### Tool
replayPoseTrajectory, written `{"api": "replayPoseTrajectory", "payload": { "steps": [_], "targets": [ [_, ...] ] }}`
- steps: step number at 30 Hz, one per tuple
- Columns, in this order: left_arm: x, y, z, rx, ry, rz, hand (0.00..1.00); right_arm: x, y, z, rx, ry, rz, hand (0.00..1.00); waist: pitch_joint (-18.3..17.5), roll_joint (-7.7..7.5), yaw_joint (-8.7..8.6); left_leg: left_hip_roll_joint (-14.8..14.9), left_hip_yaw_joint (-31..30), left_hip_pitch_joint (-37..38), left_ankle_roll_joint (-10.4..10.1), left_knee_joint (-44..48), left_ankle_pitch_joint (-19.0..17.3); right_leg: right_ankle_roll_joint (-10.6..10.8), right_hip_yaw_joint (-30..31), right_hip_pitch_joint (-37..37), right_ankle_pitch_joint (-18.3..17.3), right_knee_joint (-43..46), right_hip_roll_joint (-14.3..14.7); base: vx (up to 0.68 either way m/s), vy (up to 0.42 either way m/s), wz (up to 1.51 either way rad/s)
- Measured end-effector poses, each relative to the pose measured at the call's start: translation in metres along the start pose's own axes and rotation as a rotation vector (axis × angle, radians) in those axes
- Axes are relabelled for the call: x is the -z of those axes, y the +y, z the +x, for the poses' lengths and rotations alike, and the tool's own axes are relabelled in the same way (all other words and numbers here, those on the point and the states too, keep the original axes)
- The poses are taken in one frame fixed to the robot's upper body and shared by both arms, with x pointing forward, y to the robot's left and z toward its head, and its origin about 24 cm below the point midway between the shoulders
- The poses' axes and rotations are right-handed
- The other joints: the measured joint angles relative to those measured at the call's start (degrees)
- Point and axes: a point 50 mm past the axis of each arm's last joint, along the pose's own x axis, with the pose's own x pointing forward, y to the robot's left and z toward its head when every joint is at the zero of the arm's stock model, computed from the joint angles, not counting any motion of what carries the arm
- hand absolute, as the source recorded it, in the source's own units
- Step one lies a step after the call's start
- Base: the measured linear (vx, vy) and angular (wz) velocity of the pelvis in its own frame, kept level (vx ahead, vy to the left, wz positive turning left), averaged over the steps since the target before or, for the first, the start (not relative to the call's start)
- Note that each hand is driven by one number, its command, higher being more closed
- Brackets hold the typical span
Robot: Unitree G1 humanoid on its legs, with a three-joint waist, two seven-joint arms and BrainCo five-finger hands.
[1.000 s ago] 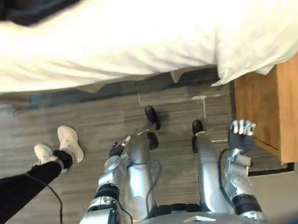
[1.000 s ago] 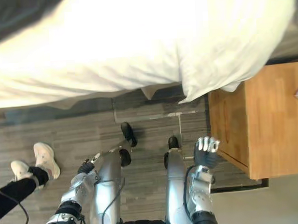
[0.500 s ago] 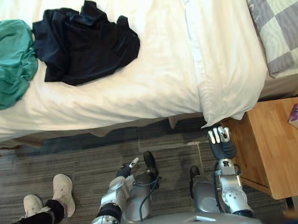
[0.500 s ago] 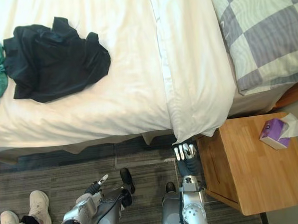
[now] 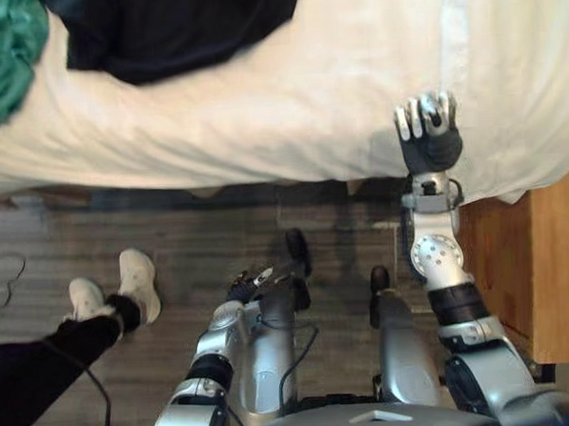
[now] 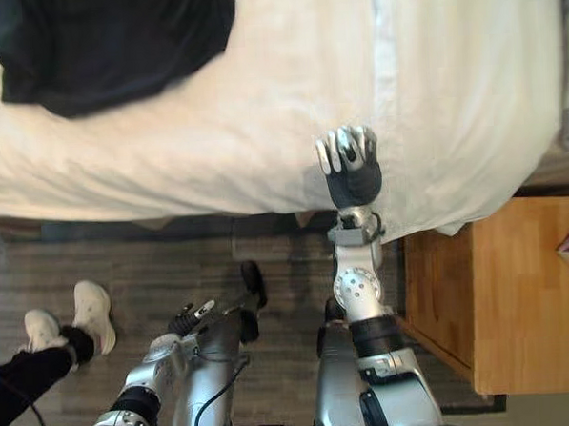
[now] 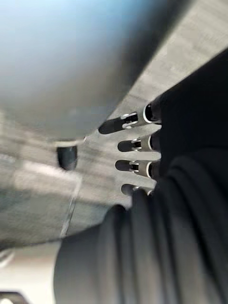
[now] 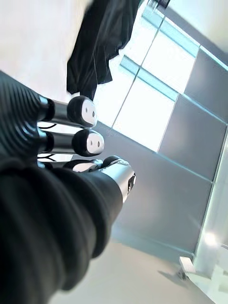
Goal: Tidy the bed and pick cloth on bed and put in laundry
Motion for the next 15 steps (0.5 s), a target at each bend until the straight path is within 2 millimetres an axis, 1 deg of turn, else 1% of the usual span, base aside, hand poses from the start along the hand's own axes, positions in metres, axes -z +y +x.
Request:
{"api": "replayPoseTrajectory", "payload": {
  "steps": [1,2,4,6,8,10,11,13,15],
  "targets": [
    [-0.002,-0.001,0.000,0.003,-0.005,-0.005,0.00,0.000,0.003,0.002,-0.015,0.004,-0.003,1.00,0.3,0.19,0.05,0.0,-0.2,-0.5,0.0,0.0,0.2,0.0,-0.2,-0.4,0.0,0.2,0.0,-0.01,-0.030,0.24],
    [-0.008,-0.004,0.002,0.012,-0.018,-0.017,0.00,-0.001,0.011,0.012,-0.061,0.007,-0.019,1.00,1.2,0.79,0.09,-0.1,-0.8,-2.3,0.0,0.3,0.6,-0.2,-0.9,-2.2,-0.4,1.3,-0.1,-0.02,-0.031,0.24],
    [-0.016,-0.005,0.003,0.013,-0.036,-0.024,0.00,0.000,0.020,0.024,-0.097,-0.002,-0.023,1.00,1.4,0.78,0.32,-0.2,-1.1,-5.4,0.1,0.8,1.0,-0.4,-1.1,-6.0,-1.3,3.7,-0.4,-0.01,-0.037,0.24],
    [-0.023,-0.006,0.004,0.005,-0.054,-0.030,0.00,0.002,0.030,0.037,-0.129,-0.003,-0.028,1.00,2.0,1.09,0.34,-0.6,-1.4,-8.8,0.1,3.0,1.1,-0.5,-1.1,-10.0,-3.0,7.7,-1.1,0.00,-0.050,0.25],
    [-0.025,-0.006,0.003,0.010,-0.056,-0.055,0.00,0.003,0.033,0.043,-0.140,-0.006,-0.026,1.00,2.5,1.97,0.49,-0.9,-1.7,-10.5,0.0,4.1,1.0,-0.8,-1.2,-11.9,-4.0,9.8,-1.4,0.00,-0.050,0.20],
    [-0.027,-0.003,0.003,-0.001,-0.066,-0.069,0.00,0.007,0.039,0.047,-0.161,0.004,-0.020,1.00,2.5,2.03,0.56,-1.0,-1.8,-12.6,-0.2,5.5,0.9,-0.9,-1.2,-14.3,-5.0,12.2,-1.8,-0.02,-0.069,0.18],
    [-0.032,-0.004,0.004,0.002,-0.085,-0.080,0.00,0.009,0.042,0.050,-0.176,0.009,-0.017,1.00,2.6,2.05,0.37,-0.9,-2.2,-13.9,-0.2,6.1,0.8,-1.2,-1.2,-15.7,-5.4,13.4,-1.8,-0.03,-0.068,0.16],
    [-0.037,-0.006,0.004,0.007,-0.104,-0.086,0.00,0.012,0.043,0.054,-0.191,0.015,-0.018,1.00,2.6,2.05,0.41,-0.6,-2.3,-15.1,-0.2,6.8,0.9,-1.4,-1.2,-17.2,-5.6,14.6,-1.9,-0.03,-0.048,0.05],
    [-0.037,-0.005,0.004,0.005,-0.110,-0.088,0.00,0.017,0.042,0.055,-0.206,0.032,-0.015,1.00,2.6,2.06,0.39,-0.5,-2.1,-15.2,-0.4,6.6,1.0,-1.5,-1.1,-17.8,-5.7,14.9,-1.8,-0.04,-0.039,-0.04]
  ]
}}
